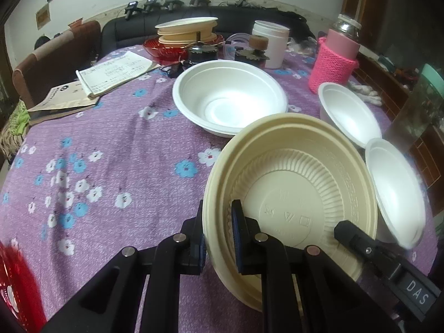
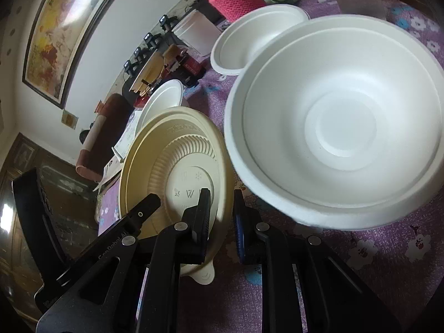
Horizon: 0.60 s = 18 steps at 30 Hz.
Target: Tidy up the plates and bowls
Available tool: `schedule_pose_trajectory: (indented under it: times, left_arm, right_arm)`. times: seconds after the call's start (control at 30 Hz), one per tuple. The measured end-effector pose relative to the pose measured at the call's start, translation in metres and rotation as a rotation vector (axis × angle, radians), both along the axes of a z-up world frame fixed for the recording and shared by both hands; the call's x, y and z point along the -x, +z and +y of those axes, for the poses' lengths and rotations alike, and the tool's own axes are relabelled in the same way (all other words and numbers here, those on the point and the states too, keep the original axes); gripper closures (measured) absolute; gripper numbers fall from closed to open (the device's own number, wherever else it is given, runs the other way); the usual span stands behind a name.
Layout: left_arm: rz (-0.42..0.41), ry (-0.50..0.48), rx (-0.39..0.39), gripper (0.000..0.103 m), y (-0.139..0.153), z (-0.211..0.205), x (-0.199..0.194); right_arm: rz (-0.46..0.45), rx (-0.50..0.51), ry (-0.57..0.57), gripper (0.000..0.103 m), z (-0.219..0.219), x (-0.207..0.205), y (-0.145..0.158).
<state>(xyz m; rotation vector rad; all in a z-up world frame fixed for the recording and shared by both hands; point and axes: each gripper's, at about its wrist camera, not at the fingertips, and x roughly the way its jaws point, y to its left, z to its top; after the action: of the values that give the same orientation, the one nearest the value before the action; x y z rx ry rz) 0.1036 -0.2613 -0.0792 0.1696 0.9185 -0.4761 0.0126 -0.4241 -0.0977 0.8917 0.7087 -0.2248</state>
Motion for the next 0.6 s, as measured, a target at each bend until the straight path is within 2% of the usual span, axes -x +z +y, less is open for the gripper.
schedule_pose_trajectory:
  times: [0.17, 0.6]
  left_arm:
    - [-0.002, 0.038, 0.011, 0.089, 0.003, 0.015, 0.005]
    - [-0.095, 0.123, -0.010, 0.087, 0.017, 0.073, 0.045]
  right_arm:
    - [-0.005, 0.014, 0.026, 0.088, 0.012, 0.000, 0.001]
    - [-0.077, 0.032, 0.107, 0.088, 0.062, 0.014, 0.014]
